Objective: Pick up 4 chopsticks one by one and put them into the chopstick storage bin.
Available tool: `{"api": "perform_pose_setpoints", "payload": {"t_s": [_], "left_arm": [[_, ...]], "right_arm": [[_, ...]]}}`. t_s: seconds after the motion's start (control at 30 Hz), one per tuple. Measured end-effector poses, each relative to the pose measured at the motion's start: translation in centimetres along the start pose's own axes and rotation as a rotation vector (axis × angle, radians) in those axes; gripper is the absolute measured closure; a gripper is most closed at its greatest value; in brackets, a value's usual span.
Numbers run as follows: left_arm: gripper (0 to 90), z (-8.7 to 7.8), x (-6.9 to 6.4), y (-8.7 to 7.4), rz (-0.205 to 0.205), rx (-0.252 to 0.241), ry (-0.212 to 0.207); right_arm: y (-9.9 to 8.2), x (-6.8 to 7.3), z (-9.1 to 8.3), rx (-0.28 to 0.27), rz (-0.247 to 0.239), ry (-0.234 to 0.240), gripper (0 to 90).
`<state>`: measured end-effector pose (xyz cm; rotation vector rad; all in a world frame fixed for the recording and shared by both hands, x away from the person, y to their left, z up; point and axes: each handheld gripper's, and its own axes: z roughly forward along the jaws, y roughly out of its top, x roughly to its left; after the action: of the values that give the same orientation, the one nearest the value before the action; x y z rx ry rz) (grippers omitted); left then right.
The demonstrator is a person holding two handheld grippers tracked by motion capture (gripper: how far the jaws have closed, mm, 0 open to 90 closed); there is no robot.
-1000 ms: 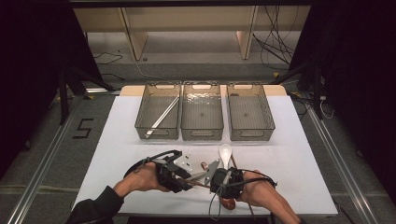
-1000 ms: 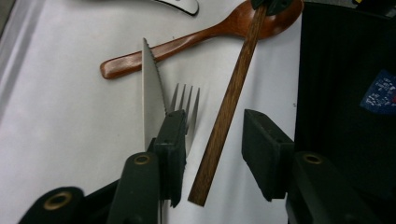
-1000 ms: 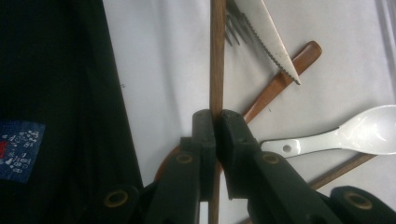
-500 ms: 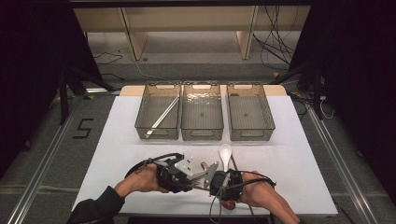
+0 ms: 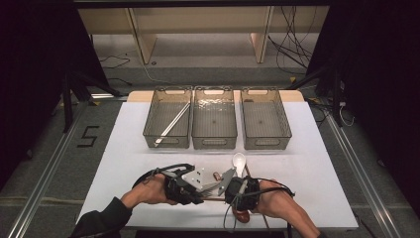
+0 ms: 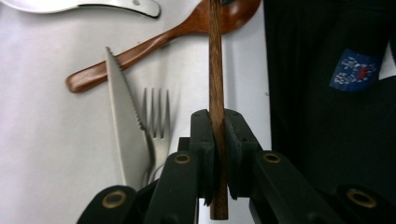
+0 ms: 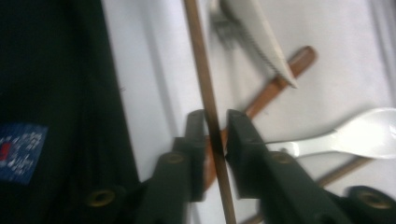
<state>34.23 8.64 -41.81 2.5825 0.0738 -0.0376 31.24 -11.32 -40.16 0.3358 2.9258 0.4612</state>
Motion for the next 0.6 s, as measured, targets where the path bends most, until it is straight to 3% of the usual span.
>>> {"api": "perform_pose_setpoints", "payload": {"t_s": [0.1,0.23,0.33,0.6], "left_arm": [[82.8,-0.3,0.5,-0.3,-0.047,-0.003,0.03],[82.8,-0.8,1.3,-0.5,-0.144,-0.023,0.065],[82.7,-1.4,1.8,-0.7,-0.191,-0.037,0.098],[82.8,-2.2,2.6,-1.5,-0.302,-0.075,0.17]], "right_arm": [[-0.3,-0.8,-0.6,-0.034,0.059,-0.003,57.5],[-0.8,-1.5,-1.6,-0.094,0.149,-0.038,49.1],[-1.2,-2.0,-2.0,-0.134,0.206,-0.064,43.0],[-2.3,-2.4,-2.8,-0.259,0.326,-0.144,35.5]]}}
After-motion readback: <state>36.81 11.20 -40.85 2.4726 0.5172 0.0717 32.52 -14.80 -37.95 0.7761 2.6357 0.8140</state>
